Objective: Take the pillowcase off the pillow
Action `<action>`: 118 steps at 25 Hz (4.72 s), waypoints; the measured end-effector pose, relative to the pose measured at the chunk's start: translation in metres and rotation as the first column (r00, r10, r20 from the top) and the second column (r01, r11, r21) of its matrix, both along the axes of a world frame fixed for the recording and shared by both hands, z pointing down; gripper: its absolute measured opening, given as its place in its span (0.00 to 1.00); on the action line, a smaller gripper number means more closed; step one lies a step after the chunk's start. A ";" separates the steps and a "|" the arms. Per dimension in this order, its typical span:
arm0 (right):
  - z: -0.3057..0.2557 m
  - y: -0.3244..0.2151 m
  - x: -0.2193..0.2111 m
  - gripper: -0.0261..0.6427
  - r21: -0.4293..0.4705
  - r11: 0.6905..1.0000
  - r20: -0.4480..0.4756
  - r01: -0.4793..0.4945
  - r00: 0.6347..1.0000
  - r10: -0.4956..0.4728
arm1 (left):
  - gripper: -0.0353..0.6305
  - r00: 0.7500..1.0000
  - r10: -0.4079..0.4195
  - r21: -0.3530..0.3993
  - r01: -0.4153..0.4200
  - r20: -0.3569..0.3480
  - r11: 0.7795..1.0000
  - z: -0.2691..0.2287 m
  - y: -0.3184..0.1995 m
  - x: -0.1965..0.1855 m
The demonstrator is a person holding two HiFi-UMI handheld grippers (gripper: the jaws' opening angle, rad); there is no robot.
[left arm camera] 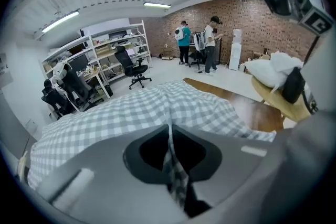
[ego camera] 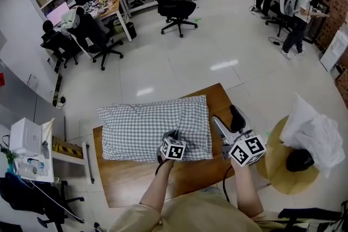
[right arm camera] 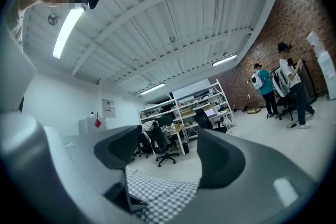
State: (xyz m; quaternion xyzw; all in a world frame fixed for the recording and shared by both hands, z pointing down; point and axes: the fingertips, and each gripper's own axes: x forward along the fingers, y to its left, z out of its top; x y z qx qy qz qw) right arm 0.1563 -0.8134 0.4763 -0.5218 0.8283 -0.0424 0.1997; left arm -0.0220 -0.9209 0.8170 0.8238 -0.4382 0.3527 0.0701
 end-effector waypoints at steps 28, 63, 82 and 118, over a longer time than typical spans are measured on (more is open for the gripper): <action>-0.059 0.024 -0.026 0.55 0.100 0.993 0.026 0.066 0.997 -0.069 | 0.06 0.487 0.004 0.011 0.011 -0.873 1.000 -0.263 0.031 -0.057; 0.098 -0.010 -0.133 0.08 -0.642 0.654 -0.145 0.401 0.774 -0.617 | 0.06 0.314 0.179 0.158 -0.092 -0.932 0.983 -0.294 0.063 -0.111; 0.071 0.018 -0.149 0.09 -0.519 0.668 -0.056 0.533 0.759 -0.649 | 0.06 0.203 0.185 0.184 -0.026 -0.961 0.983 -0.305 0.075 -0.148; 0.073 -0.006 -0.176 0.04 -0.302 0.705 0.220 0.642 0.766 -0.604 | 0.51 0.463 0.184 0.254 0.093 -0.867 0.963 -0.296 0.091 -0.193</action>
